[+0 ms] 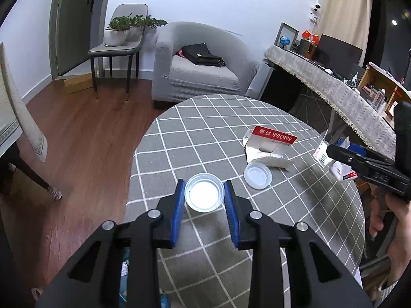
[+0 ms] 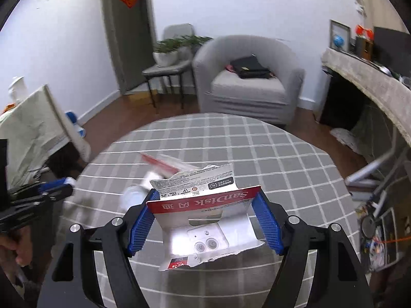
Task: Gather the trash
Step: 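Carry the clear lid and SanDisk packaging with both tools over the teal bin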
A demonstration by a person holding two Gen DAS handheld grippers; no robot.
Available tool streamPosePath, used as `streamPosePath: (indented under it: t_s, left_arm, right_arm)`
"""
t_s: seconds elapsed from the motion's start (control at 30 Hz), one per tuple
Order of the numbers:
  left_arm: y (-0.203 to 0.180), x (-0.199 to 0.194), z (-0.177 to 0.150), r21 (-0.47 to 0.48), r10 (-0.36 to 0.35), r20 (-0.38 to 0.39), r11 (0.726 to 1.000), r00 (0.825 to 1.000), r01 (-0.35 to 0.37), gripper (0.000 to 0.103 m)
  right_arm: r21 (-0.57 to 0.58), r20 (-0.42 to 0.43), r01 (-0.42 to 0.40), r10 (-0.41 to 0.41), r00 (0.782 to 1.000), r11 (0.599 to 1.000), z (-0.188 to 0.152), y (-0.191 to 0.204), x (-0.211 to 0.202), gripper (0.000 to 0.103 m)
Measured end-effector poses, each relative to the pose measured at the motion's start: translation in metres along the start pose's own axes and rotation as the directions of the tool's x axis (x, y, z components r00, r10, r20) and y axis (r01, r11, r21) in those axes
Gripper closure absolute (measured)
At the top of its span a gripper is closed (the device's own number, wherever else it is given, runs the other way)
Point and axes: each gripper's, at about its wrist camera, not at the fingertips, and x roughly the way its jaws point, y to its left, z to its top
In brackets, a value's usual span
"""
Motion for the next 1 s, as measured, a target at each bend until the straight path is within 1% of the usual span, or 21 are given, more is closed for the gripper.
streamPosePath:
  t_s: [0.07,0.17,0.3,0.4,0.47,0.63,0.77,0.87,1.0]
  left_arm:
    - [-0.001,-0.003,-0.003,0.008,0.015,0.001,1.0,1.0,-0.015,0.071]
    - [0.0,-0.007,-0.009,0.03,0.04,0.0,0.999,0.999,-0.04,0.07]
    - [0.012,-0.007,-0.02,0.038,0.052,-0.013,0.998,0.999,-0.052,0.07]
    - [0.028,-0.009,-0.027,0.021,0.076,-0.02,0.997,0.997,-0.076,0.07]
    - [0.045,-0.011,-0.029,-0.011,0.09,-0.028,0.996,0.996,-0.09,0.071]
    - [0.08,-0.018,-0.039,-0.045,0.148,-0.043,0.988,0.988,-0.15,0.071]
    - [0.103,-0.021,-0.052,-0.065,0.167,-0.085,0.983,0.982,-0.173,0.071]
    - [0.119,-0.018,-0.066,-0.082,0.175,-0.135,0.979,0.975,-0.187,0.071]
    - [0.135,-0.013,-0.081,-0.102,0.161,-0.19,0.978,0.968,-0.183,0.071]
  right_arm:
    - [0.007,0.017,-0.046,0.046,0.999,0.999,-0.001,0.009,0.0,0.028]
    - [0.011,0.019,-0.114,0.113,0.993,0.993,0.006,0.031,0.008,0.028]
    - [-0.029,0.019,-0.17,0.171,0.985,0.985,0.015,0.069,0.015,0.029]
    - [-0.054,0.006,-0.204,0.205,0.979,0.977,0.018,0.097,0.024,0.029]
    - [-0.087,-0.009,-0.225,0.226,0.974,0.97,0.018,0.12,0.031,0.029]
    - [-0.135,-0.041,-0.269,0.266,0.963,0.953,0.016,0.162,0.043,0.029]
    - [-0.153,-0.079,-0.315,0.306,0.949,0.937,0.013,0.192,0.052,0.029]
    - [-0.175,-0.111,-0.339,0.324,0.94,0.924,0.008,0.214,0.057,0.029]
    - [-0.191,-0.145,-0.367,0.344,0.928,0.91,-0.002,0.241,0.061,0.029]
